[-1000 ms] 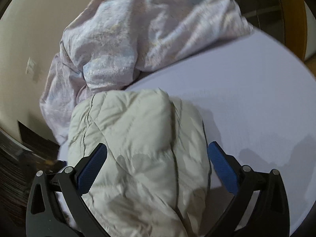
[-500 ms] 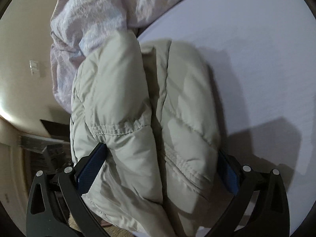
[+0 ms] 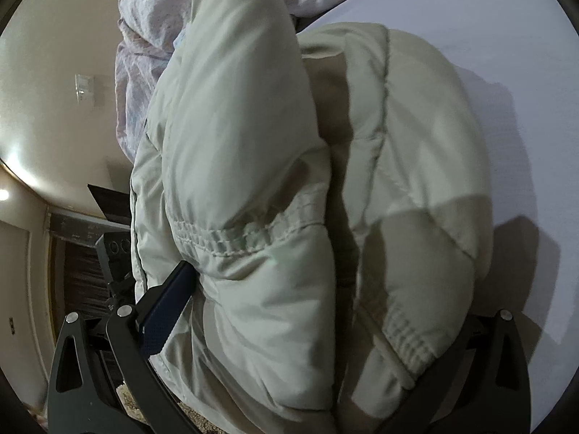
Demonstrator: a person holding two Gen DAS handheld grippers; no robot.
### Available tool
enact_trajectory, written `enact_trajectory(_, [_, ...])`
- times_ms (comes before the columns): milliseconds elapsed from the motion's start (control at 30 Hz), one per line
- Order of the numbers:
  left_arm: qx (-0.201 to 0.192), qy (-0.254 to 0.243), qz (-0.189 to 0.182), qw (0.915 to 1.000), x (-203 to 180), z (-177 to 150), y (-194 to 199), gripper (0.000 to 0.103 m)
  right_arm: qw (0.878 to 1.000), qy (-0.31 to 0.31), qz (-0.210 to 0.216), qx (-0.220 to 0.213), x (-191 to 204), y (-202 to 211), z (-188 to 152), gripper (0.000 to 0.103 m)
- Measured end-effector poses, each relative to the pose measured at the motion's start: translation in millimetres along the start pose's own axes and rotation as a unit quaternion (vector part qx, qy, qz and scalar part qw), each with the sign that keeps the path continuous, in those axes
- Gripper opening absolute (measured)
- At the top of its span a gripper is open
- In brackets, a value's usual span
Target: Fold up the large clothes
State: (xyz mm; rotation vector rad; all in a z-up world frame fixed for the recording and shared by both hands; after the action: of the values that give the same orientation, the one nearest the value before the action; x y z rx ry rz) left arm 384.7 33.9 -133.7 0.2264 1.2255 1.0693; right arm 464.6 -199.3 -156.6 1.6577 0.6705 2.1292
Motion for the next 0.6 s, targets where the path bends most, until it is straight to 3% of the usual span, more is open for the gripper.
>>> enact_trajectory(600, [-0.024, 0.012, -0.048, 0.9985, -17.3, 5.0, 2.9, 0.100, 0.998, 0.048, 0.039, -0.030, 20.7, -10.0, -11.4, 0.101])
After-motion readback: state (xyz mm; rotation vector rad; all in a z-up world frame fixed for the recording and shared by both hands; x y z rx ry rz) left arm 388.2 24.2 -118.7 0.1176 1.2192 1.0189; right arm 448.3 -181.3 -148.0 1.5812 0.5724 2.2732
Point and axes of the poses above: each gripper's, at about its wrist camera, not at the fingertips, and y roughly against the way its jaws point, x to its left, z to its top, the point moved 9 cm from there along -y, roughly the way its jaws point
